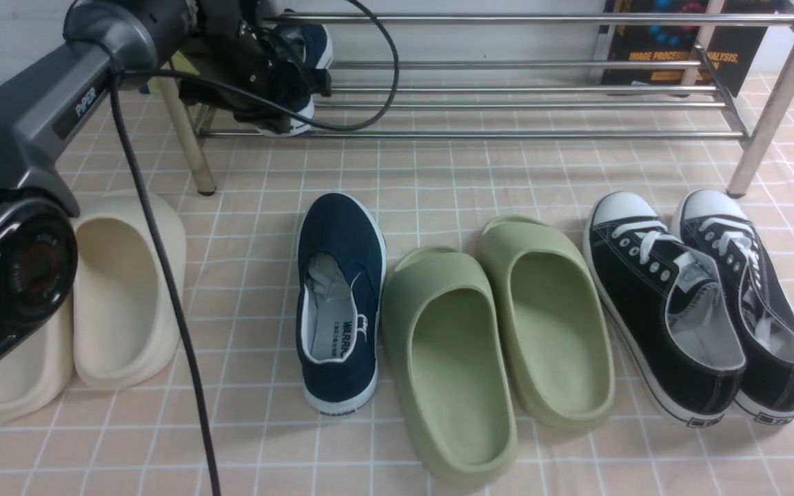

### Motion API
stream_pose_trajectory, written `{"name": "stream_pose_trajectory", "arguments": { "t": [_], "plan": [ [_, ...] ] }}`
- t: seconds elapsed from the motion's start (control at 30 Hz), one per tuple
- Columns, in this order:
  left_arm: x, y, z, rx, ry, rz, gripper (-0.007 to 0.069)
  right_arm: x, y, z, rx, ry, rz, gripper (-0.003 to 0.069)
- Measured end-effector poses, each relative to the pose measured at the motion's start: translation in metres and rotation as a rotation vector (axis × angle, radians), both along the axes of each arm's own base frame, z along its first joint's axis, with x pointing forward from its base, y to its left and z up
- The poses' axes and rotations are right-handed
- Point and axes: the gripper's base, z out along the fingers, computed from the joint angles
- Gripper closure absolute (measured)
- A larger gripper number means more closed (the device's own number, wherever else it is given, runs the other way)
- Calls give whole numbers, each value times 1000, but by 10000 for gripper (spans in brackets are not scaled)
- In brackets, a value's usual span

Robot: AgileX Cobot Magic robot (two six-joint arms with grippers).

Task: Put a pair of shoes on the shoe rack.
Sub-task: Use the left arm to put a shoe into the shoe rack, then use the left arm to grab the shoe closest to it

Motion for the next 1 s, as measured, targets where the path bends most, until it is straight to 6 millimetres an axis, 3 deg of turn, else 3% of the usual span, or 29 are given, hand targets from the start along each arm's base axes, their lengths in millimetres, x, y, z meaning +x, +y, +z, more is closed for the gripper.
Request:
{"name": "stream_pose_trajectory", "arguments": {
  "t": [0.3,0.43,0.73,0.8,0.87,1.0],
  "plan": [
    [-1,3,1,26,13,16,609,0,0,0,0,0,0,419],
    [-11,6,15,42,45,13,606,0,0,0,0,0,0,419],
    [-85,26,110,127,66,-47,599,0,0,0,0,0,0,419],
    [-100,28,111,132,91,-53,596,0,0,0,0,0,0,419],
    [-133,28,112,150,134,-72,591,0,0,0,0,0,0,419],
    [-184,13,87,170,160,-148,591,0,0,0,0,0,0,419]
  ]
}}
